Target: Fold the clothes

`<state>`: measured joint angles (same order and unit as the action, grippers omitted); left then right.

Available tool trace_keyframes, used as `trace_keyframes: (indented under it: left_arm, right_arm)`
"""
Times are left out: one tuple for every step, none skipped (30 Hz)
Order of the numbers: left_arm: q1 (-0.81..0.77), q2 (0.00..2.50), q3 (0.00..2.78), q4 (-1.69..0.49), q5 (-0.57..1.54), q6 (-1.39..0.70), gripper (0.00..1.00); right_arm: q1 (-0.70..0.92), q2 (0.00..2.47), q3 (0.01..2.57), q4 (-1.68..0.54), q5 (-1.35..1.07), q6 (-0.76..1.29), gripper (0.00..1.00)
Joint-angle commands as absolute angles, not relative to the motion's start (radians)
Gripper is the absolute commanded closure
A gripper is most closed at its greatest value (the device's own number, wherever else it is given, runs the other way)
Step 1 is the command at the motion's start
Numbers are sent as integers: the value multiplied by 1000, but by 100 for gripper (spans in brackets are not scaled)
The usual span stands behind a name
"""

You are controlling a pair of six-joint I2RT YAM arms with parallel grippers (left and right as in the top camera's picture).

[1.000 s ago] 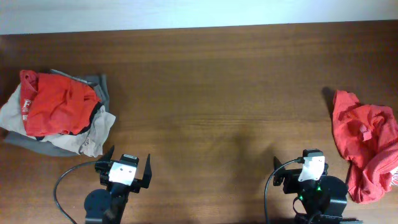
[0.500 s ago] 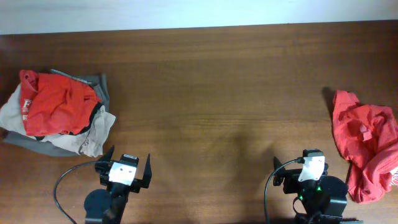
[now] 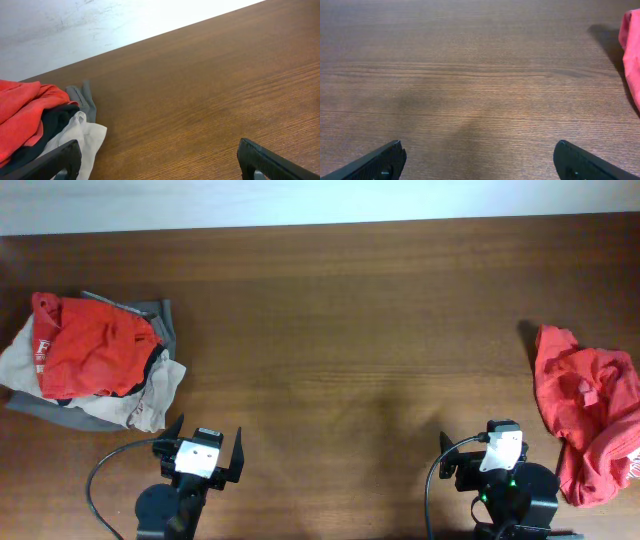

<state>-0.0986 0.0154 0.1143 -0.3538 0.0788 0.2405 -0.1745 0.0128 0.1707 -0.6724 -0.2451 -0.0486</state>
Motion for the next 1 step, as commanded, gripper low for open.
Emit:
trace_keyframes:
  left_arm:
    - [-95,5,107,-349,86,225,1]
  right_arm:
    - [-177,3,165,-669,-253,-45,1]
